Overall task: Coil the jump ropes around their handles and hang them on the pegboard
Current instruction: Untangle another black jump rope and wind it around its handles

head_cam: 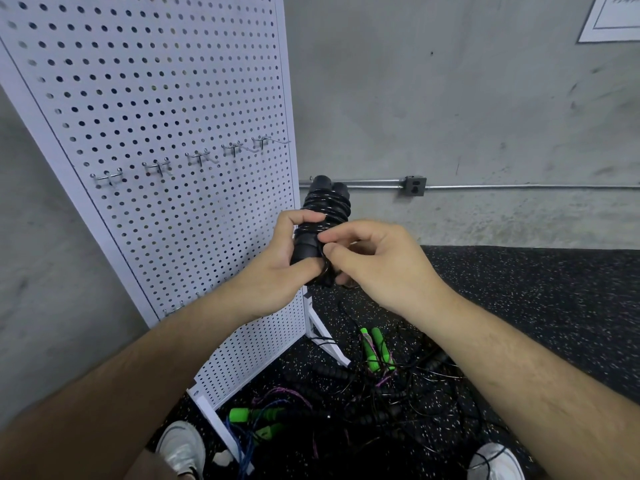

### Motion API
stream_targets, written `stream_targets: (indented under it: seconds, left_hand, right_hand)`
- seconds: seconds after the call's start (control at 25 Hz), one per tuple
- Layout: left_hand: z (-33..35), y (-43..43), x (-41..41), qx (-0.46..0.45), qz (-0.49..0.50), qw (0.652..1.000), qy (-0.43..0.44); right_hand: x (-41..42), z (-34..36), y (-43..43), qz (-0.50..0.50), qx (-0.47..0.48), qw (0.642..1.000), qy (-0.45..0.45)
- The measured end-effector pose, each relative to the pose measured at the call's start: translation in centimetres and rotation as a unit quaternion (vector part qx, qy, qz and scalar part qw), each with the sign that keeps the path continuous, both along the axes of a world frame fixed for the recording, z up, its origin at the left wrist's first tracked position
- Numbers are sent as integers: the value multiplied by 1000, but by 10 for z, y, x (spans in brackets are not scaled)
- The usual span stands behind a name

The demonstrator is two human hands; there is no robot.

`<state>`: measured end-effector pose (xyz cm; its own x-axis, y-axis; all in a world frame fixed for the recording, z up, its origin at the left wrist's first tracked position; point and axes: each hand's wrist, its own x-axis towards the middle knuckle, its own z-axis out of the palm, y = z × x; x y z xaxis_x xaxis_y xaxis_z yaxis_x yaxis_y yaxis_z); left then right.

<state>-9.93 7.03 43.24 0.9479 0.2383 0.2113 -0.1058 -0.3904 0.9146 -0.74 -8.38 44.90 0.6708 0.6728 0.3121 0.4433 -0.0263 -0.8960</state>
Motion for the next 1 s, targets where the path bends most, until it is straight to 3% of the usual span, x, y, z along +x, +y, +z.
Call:
stream_targets:
  seconds: [0.48, 0.76, 1.0]
  left_hand:
    - [-3, -4, 1, 57, -1, 998, 26]
    - [-8, -12, 6, 67, 50, 996, -30]
    - [-3, -13, 6, 16, 61, 997, -42]
  right_hand:
    - [5, -6, 1, -36, -52, 996, -54]
    - [-6, -7, 2, -111, -85, 977, -159]
    - [-16, -11, 4, -104, -54, 989, -87]
